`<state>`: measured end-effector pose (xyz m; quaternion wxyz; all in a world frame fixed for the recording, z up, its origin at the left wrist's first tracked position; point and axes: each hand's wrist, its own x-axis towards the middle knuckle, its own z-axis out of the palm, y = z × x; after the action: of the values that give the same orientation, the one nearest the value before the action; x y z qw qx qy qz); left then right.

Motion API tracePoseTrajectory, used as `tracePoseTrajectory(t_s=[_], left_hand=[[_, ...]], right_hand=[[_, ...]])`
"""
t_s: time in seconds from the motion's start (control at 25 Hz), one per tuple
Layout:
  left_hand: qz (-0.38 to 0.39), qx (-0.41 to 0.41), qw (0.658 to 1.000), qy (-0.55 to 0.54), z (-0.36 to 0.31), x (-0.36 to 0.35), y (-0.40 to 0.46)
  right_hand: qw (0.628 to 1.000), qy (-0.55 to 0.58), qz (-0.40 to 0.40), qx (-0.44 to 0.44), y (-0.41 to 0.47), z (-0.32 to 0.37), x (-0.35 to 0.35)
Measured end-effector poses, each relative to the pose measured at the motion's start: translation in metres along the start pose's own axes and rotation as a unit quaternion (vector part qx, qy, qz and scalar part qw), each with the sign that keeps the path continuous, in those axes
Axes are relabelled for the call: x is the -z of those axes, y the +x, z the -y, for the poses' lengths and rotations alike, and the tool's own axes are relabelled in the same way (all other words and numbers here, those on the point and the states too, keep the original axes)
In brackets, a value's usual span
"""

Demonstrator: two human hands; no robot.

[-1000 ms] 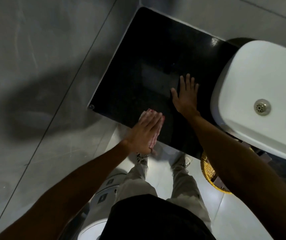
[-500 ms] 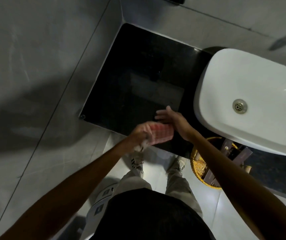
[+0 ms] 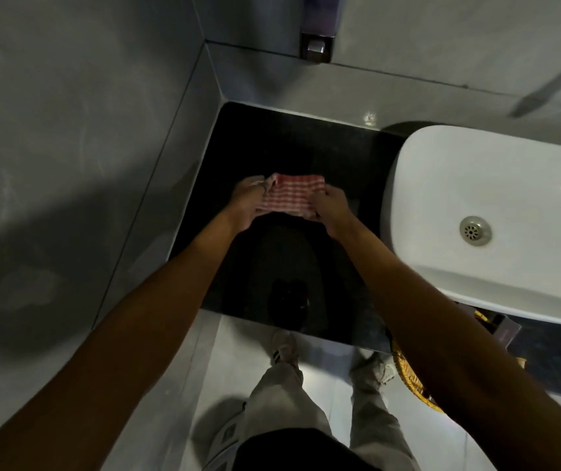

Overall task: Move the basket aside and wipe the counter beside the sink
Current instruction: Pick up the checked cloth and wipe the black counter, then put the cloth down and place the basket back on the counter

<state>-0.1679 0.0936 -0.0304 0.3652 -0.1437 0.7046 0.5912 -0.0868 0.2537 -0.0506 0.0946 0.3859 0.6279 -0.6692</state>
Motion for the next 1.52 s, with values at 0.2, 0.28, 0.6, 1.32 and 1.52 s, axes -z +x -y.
tracePoseTrajectory(t_s=[0.2, 0.28, 0.6, 1.32, 1.52], left_hand=[[-0.185, -0.147, 0.953, 0.19, 0.003, 0.003, -0.004], [-0.214, -0.283, 0.877, 0.325, 0.032, -0.012, -0.045], [-0.091, -0.439, 0.709, 0.544, 0.192, -0.179, -0.224], [-0.062, -0.249, 0.861, 0.44, 0.234, -0.191, -0.271], [-0.134, -0.277, 0.843, 0.442, 0.199, -0.066, -0.235]], right_hand=[[0.988, -0.122, -0.076, 0.06, -0.008, 0.008, 0.002], [0.943, -0.249, -0.109, 0.193, -0.051, -0.001, 0.023], [0.686, -0.602, -0.148, 0.381, -0.247, -0.138, 0.2], [0.91, -0.383, -0.076, 0.141, -0.287, -0.194, 0.252], [0.918, -0.354, -0.012, 0.176, -0.257, -0.132, 0.142]])
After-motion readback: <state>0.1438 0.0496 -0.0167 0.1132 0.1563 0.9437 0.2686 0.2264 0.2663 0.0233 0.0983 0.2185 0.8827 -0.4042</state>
